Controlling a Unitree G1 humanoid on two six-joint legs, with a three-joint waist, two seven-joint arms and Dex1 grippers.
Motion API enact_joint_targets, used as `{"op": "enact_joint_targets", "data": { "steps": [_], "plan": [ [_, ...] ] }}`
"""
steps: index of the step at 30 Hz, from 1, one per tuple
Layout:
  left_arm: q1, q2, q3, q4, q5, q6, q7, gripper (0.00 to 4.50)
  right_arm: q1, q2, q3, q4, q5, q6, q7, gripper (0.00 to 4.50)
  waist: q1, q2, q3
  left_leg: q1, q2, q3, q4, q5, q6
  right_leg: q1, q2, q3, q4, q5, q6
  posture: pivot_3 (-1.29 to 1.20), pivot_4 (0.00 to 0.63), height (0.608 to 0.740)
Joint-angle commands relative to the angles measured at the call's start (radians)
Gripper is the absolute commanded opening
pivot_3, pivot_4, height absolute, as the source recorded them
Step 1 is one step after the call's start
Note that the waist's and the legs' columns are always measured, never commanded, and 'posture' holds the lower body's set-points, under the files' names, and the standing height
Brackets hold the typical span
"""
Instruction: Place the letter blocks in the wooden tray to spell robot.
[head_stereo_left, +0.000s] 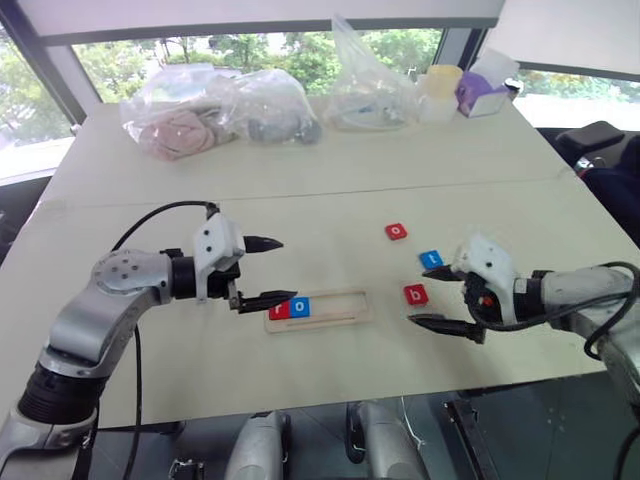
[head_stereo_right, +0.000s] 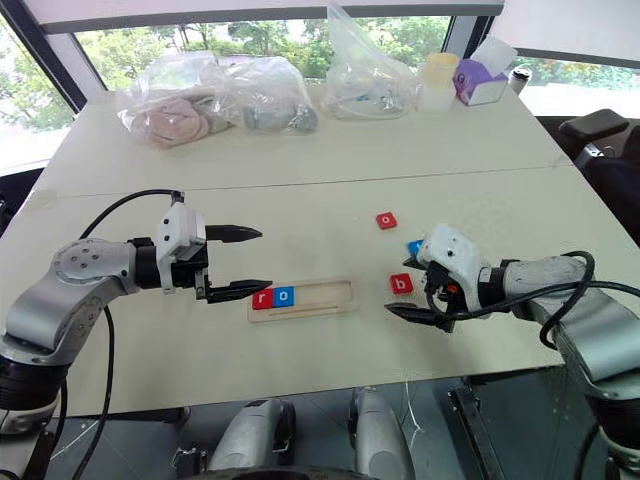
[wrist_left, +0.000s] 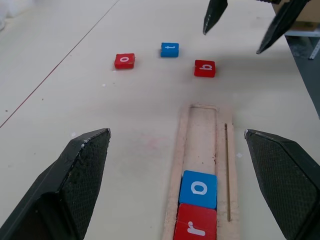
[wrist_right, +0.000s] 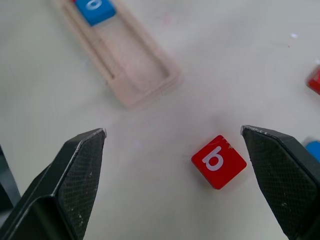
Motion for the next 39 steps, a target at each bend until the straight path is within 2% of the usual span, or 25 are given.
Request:
{"op": "enact_joint_targets", "data": {
  "steps": [1,4,8,23,26,30,31,35,39],
  "plan": [
    [0.005,0.016,0.027,-0.027,0.005,-0.018,0.002,4.5,-0.064,0.004,0.063,0.164,-0.085,-0.245,0.094,4.45,-0.001,0.0,0.0,0.0,0.0,0.0,0.0,0.0,0.0,0.0,0.0,0.0,0.0,0.0,0.0,0.0,0.15,0.74],
    [0.033,0.026,0.043,-0.063,-0.007,0.0,0.014,4.5,-0.129,0.025,0.131,0.311,-0.153,-0.407,0.149,4.45,0.0,0.0,0.0,0.0,0.0,0.0,0.0,0.0,0.0,0.0,0.0,0.0,0.001,0.0,0.0,0.0,0.15,0.74],
    [0.064,0.036,0.065,-0.103,-0.014,0.021,0.039,4.5,-0.217,0.061,0.191,0.478,-0.215,-0.524,0.202,4.45,0.002,0.0,0.0,0.0,0.0,0.0,0.0,0.0,0.0,0.0,0.001,0.0,0.002,0.002,-0.004,0.0,0.15,0.74],
    [0.112,0.064,0.109,-0.173,-0.036,0.064,0.081,4.5,-0.373,0.173,0.251,0.765,-0.282,-0.655,0.313,4.45,0.002,0.0,0.0,0.002,0.0,0.001,0.0,0.0,0.0,0.001,0.001,0.0,0.003,0.003,-0.005,0.0,0.15,0.74],
    [0.116,0.067,0.112,-0.179,-0.039,0.067,0.088,4.5,-0.394,0.185,0.259,0.813,-0.301,-0.679,0.322,3.56,0.001,0.0,0.0,0.003,0.0,0.001,0.0,0.0,0.0,0.001,0.001,0.0,0.003,0.004,-0.004,0.0,0.15,0.74],
    [0.12,0.066,0.115,-0.185,-0.04,0.072,0.093,4.5,-0.408,0.19,0.262,0.843,-0.309,-0.687,0.342,1.48,0.001,0.0,0.0,0.009,0.0,0.001,0.0,0.0,0.0,0.007,0.001,0.0,0.003,0.003,-0.005,0.0,0.15,0.74],
    [0.12,0.066,0.115,-0.184,-0.039,0.072,0.094,4.5,-0.41,0.192,0.262,0.849,-0.311,-0.688,0.345,1.16,0.001,0.0,0.0,0.01,0.0,0.001,0.0,0.0,0.0,0.008,0.0,0.0,0.003,0.003,-0.005,0.0,0.15,0.74],
    [0.122,0.064,0.114,-0.186,-0.039,0.073,0.099,4.5,-0.41,0.197,0.248,0.79,-0.294,-0.643,0.352,1.17,0.002,0.0,0.0,0.014,0.0,0.0,0.0,0.0,0.0,0.012,0.0,0.0,0.003,0.003,-0.005,0.0,0.15,0.74],
    [0.126,0.064,0.113,-0.188,-0.041,0.071,0.101,4.5,-0.399,0.201,0.233,0.572,-0.219,-0.5,0.369,1.17,0.0,0.0,0.0,0.014,0.001,0.001,-0.001,0.0,-0.001,0.01,0.0,0.001,0.003,0.003,-0.005,0.0,0.15,0.74]
  ]
}}
